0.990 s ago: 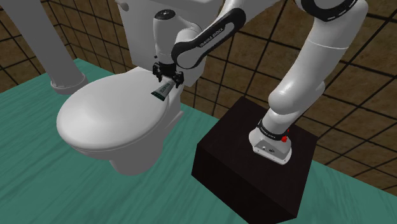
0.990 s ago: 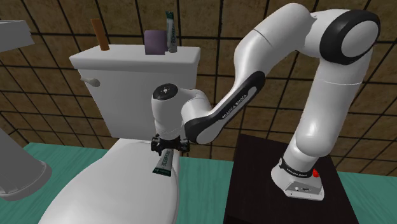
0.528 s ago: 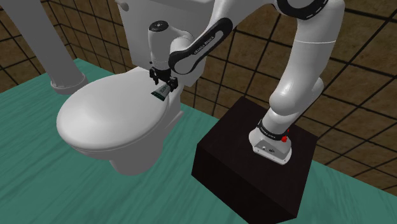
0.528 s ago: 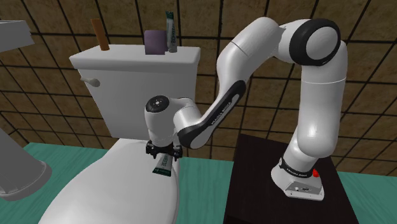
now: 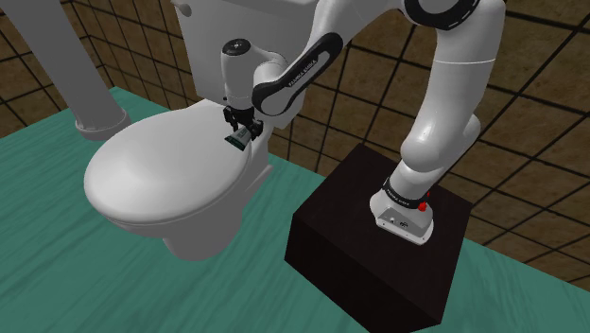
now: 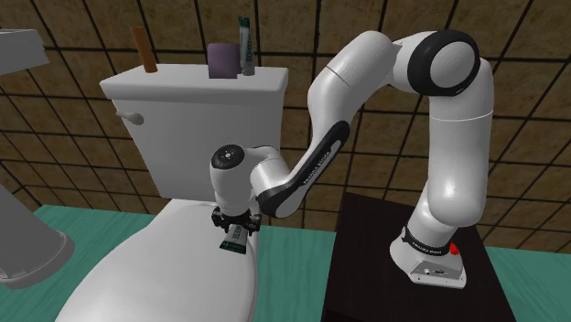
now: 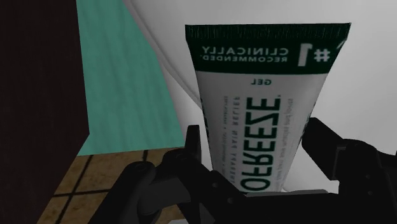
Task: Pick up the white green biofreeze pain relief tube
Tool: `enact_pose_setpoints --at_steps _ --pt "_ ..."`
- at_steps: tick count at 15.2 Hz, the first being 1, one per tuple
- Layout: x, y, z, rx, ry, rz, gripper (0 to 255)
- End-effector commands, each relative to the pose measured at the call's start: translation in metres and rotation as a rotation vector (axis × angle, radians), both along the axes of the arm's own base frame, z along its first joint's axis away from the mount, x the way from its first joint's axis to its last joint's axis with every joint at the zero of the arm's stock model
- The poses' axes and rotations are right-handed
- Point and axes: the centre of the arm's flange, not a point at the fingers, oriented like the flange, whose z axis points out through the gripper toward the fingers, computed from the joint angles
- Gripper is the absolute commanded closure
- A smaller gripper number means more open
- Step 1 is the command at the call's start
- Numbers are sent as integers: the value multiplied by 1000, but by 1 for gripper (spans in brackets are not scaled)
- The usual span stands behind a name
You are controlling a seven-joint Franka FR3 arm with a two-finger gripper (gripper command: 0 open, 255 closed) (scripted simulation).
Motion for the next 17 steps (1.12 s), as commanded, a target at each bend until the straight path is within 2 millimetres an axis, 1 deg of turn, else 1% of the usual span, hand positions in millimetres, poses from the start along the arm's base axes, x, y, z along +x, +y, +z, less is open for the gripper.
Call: enact_pose_setpoints --at_steps 1,6,17 --pt "0 0 0 0 0 0 255" --pt "1 0 0 0 0 0 255" --pt "1 0 58 0 0 0 255"
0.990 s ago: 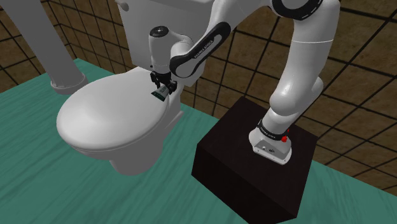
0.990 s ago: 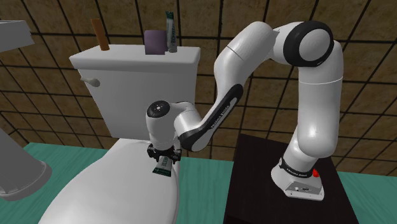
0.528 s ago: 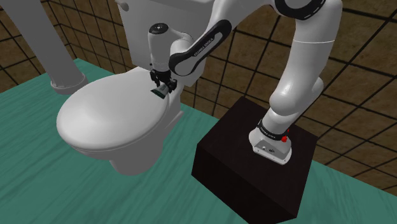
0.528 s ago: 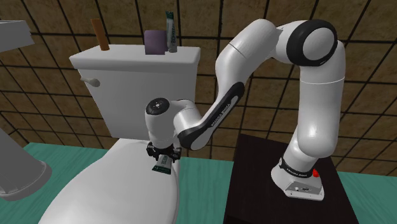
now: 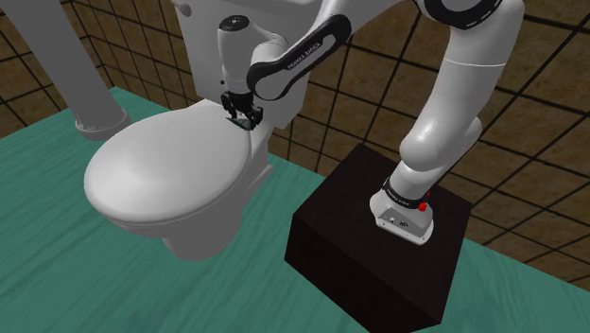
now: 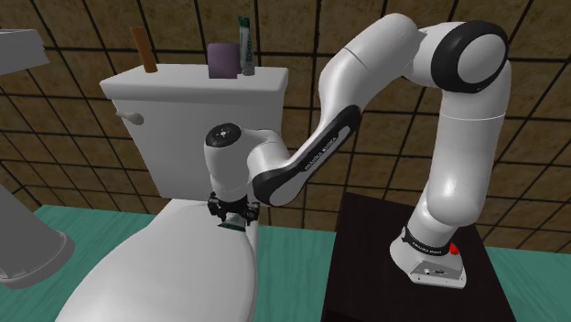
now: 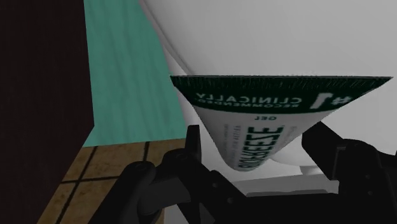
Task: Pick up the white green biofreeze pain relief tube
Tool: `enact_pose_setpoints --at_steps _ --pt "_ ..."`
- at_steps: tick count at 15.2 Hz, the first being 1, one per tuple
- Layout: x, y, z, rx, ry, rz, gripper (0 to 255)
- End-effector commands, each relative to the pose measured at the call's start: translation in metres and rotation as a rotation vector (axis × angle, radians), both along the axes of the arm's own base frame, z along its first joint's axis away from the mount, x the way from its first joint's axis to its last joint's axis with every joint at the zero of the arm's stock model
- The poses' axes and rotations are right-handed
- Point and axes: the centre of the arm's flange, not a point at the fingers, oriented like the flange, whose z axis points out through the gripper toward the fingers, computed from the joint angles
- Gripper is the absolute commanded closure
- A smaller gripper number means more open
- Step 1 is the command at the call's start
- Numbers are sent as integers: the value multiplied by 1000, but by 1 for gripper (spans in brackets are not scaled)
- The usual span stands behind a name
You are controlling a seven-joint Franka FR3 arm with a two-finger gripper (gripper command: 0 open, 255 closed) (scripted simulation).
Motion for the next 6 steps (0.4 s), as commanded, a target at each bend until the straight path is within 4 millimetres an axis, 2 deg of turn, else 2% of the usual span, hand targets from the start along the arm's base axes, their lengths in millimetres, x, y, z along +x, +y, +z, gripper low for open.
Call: enact_pose_setpoints --at_steps 1,4,6 --pt "0 -1 11 0 0 0 255" --pt "0 -1 27 0 0 0 255" --pt "0 -1 27 0 0 0 255"
